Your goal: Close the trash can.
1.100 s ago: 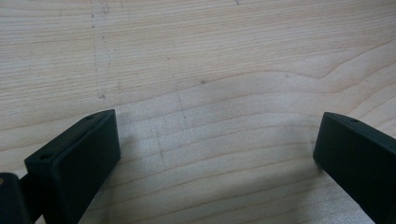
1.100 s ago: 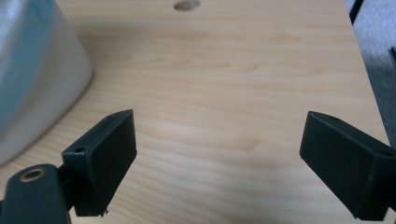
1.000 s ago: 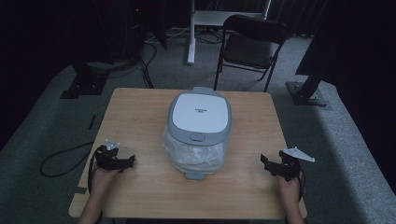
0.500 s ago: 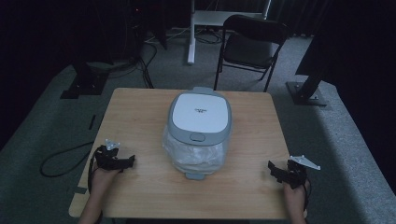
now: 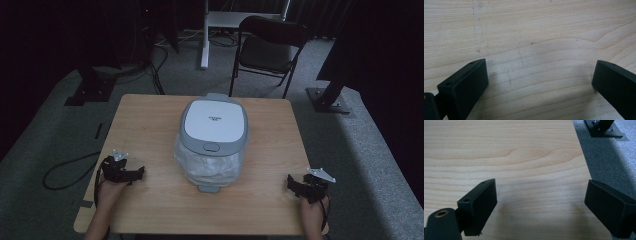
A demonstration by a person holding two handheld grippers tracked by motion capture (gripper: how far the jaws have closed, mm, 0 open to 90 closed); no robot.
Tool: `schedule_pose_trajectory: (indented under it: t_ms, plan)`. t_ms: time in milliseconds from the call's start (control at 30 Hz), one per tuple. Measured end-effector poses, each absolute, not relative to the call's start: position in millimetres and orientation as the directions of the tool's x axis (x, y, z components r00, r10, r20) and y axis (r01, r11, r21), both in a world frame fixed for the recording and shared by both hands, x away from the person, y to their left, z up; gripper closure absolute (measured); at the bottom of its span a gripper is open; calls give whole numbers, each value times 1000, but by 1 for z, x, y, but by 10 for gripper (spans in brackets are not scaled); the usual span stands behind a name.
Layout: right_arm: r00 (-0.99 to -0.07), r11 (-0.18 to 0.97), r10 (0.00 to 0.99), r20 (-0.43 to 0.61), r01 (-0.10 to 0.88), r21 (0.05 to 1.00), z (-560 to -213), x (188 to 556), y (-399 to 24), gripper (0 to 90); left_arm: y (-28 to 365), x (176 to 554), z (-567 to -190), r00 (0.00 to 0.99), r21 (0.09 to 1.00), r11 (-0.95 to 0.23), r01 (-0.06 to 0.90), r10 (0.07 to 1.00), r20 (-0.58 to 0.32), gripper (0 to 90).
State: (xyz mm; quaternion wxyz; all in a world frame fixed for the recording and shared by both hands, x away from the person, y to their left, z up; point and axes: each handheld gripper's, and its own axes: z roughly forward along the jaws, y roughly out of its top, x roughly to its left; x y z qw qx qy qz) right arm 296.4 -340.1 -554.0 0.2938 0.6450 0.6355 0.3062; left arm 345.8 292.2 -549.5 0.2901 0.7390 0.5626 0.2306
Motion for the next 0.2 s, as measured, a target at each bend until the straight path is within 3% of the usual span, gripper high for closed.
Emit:
schedule_pose_trajectory:
  t_ms: [200]
  plan:
    - [4,-20,1000,23,639,769,-554,297,-340,102,292,346,-549,261,688,-199,698,965,15,13]
